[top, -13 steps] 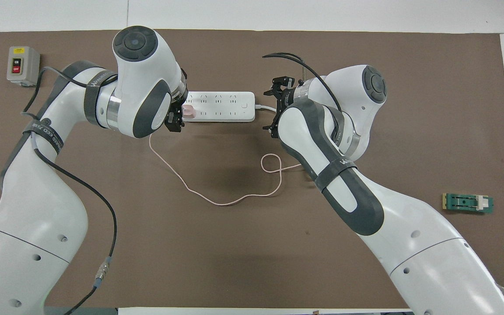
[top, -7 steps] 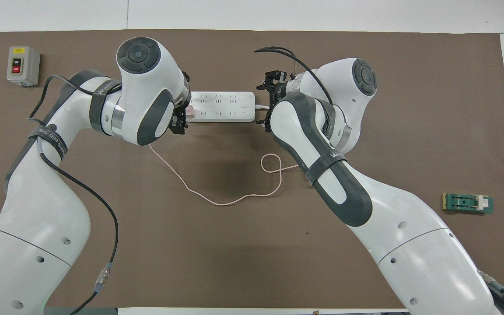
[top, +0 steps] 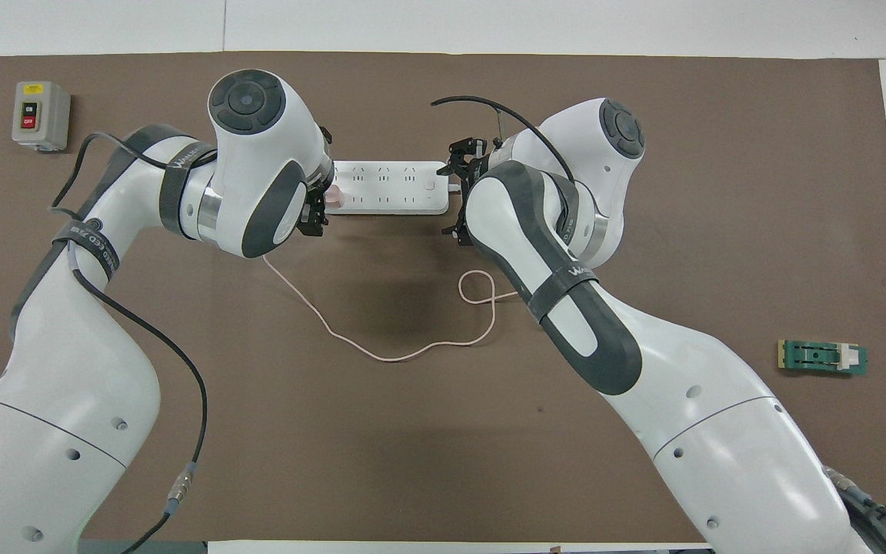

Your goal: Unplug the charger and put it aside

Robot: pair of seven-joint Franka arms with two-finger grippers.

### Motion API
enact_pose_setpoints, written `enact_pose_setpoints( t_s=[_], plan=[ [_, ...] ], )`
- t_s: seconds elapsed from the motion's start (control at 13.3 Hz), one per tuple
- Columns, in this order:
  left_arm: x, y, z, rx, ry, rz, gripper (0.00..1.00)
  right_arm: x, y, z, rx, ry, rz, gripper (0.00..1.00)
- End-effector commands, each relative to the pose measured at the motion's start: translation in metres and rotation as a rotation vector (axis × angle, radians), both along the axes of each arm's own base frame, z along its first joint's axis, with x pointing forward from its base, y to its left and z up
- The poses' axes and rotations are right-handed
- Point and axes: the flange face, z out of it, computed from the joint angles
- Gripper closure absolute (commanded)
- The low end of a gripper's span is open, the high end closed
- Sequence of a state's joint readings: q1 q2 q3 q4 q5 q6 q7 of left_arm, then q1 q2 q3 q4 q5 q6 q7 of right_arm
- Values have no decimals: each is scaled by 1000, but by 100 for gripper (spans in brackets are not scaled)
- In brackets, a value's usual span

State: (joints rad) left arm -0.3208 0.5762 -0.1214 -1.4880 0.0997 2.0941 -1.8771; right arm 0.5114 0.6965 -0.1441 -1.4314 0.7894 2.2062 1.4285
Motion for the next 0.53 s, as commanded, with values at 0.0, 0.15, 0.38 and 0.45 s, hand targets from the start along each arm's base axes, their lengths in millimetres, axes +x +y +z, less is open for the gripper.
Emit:
enact_pose_setpoints(
  t_s=[0.0, 0.15, 0.38, 0.45],
  plan=[
    [-7, -1, 0, 24, -23, 1, 6, 9, 2, -15, -18, -7, 45, 0],
    [-7, -3, -5, 25, -17, 1, 20, 12, 2, -15, -26, -36, 75, 0],
    [-6, -3, -6, 24, -17, 23, 46, 15, 0, -18, -32, -63, 64, 0],
    [-6, -2, -7, 25, -16, 24, 57, 17, 1, -20, -34, -71, 71, 0]
  ],
)
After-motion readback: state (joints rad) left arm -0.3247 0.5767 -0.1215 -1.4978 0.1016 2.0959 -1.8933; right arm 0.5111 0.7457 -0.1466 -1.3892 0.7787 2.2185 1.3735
